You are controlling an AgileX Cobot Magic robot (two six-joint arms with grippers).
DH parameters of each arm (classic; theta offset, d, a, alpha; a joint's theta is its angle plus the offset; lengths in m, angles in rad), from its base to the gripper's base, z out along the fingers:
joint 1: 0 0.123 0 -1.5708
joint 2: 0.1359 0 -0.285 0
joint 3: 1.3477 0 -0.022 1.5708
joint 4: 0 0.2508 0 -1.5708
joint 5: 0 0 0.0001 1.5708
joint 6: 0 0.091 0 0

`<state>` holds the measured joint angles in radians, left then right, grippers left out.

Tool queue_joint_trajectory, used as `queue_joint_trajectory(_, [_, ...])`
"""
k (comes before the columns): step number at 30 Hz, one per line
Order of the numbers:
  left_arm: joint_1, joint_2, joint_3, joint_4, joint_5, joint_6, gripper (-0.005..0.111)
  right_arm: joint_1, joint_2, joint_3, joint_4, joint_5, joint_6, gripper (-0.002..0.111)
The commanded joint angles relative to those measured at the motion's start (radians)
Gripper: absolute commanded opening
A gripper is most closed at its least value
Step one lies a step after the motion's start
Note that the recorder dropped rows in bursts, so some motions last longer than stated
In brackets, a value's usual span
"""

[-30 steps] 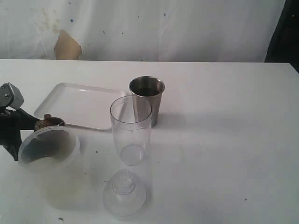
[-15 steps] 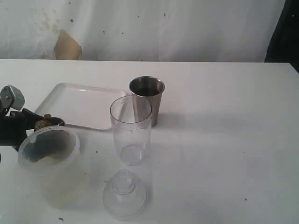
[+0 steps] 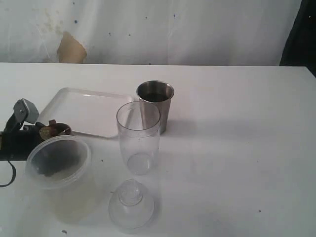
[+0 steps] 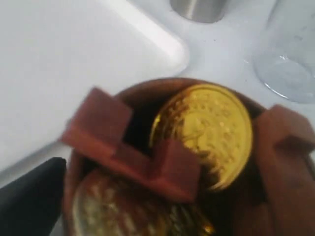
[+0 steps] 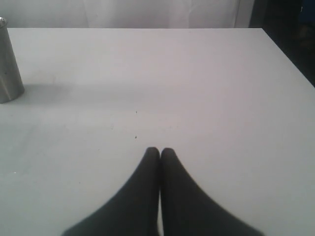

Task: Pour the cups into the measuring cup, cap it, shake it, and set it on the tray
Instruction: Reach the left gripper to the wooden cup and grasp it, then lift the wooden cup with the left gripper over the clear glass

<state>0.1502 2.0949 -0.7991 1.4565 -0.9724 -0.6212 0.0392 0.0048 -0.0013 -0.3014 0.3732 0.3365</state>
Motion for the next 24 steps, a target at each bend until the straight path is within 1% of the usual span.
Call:
queue_joint_trajectory(1, [-0.004, -0.001, 0.001, -0.073, -0.052, 0.002, 0.074, 0.001, -0.005, 0.001, -0.011, -0.008, 0.001, 0.0])
queue_joint_trajectory(2, [-0.001, -0.001, 0.001, -0.073, -0.084, 0.002, 0.061, 0.001, -0.005, 0.001, -0.011, -0.008, 0.001, 0.0])
queue_joint_trajectory(3, [0.003, -0.001, 0.001, -0.073, -0.119, 0.002, 0.045, 0.001, -0.005, 0.001, -0.011, -0.008, 0.001, 0.0])
queue_joint_trajectory(4, [0.007, -0.001, 0.001, -0.067, -0.15, -0.008, 0.027, 0.001, -0.005, 0.001, -0.011, -0.008, 0.001, 0.0])
queue_joint_trajectory(5, [0.016, -0.001, 0.001, -0.066, -0.192, -0.028, 0.003, 0.001, -0.005, 0.001, -0.011, -0.008, 0.001, 0.0])
queue_joint_trajectory(7, [0.036, -0.005, 0.001, -0.073, -0.244, -0.065, 0.0, 0.001, -0.005, 0.001, -0.011, -0.008, 0.001, 0.0])
queue_joint_trajectory(10, [0.06, -0.065, 0.001, -0.097, -0.243, -0.157, 0.0, 0.001, -0.005, 0.001, -0.011, -0.008, 0.001, 0.0])
queue_joint_trajectory(12, [0.057, -0.146, -0.001, -0.125, -0.204, -0.222, 0.0, 0.001, -0.005, 0.001, -0.011, -0.008, 0.001, 0.0])
queue_joint_trajectory(13, [0.057, -0.208, -0.011, -0.125, -0.177, -0.281, 0.0, 0.001, -0.005, 0.001, -0.011, -0.008, 0.001, 0.0])
queue_joint_trajectory(14, [0.057, -0.232, -0.016, -0.121, -0.164, -0.312, 0.0, 0.001, -0.005, 0.001, -0.011, -0.008, 0.001, 0.0])
queue_joint_trajectory(15, [0.057, -0.289, -0.034, -0.094, -0.123, -0.376, 0.0, 0.001, -0.005, 0.001, -0.011, -0.008, 0.001, 0.0])
queue_joint_trajectory(16, [0.057, -0.311, -0.042, -0.079, -0.107, -0.391, 0.0, 0.001, -0.005, 0.001, -0.011, -0.008, 0.001, 0.0])
queue_joint_trajectory(17, [0.04, -0.367, -0.052, -0.066, -0.078, -0.42, 0.0, 0.001, -0.005, 0.001, -0.011, -0.008, 0.001, 0.0])
queue_joint_trajectory(19, [-0.02, -0.428, -0.063, -0.047, 0.0, -0.432, 0.0, 0.001, -0.005, 0.001, -0.011, -0.008, 0.001, 0.0])
queue_joint_trajectory(20, [-0.076, -0.459, -0.078, 0.004, 0.069, -0.445, 0.0, 0.001, -0.005, 0.001, -0.011, -0.008, 0.001, 0.0])
queue_joint_trajectory(21, [-0.11, -0.474, -0.089, 0.045, 0.114, -0.46, 0.0, 0.001, -0.005, 0.001, -0.011, -0.008, 0.001, 0.0])
queue_joint_trajectory(22, [-0.175, -0.498, -0.109, 0.103, 0.202, -0.504, 0.0, 0.001, -0.005, 0.001, -0.011, -0.008, 0.001, 0.0])
queue_joint_trajectory(23, [-0.21, -0.508, -0.12, 0.125, 0.237, -0.533, 0.0, 0.001, -0.005, 0.001, -0.011, -0.008, 0.001, 0.0])
queue_joint_trajectory(24, [-0.279, -0.524, -0.135, 0.151, 0.292, -0.574, 0.0, 0.001, -0.005, 0.001, -0.011, -0.008, 0.001, 0.0])
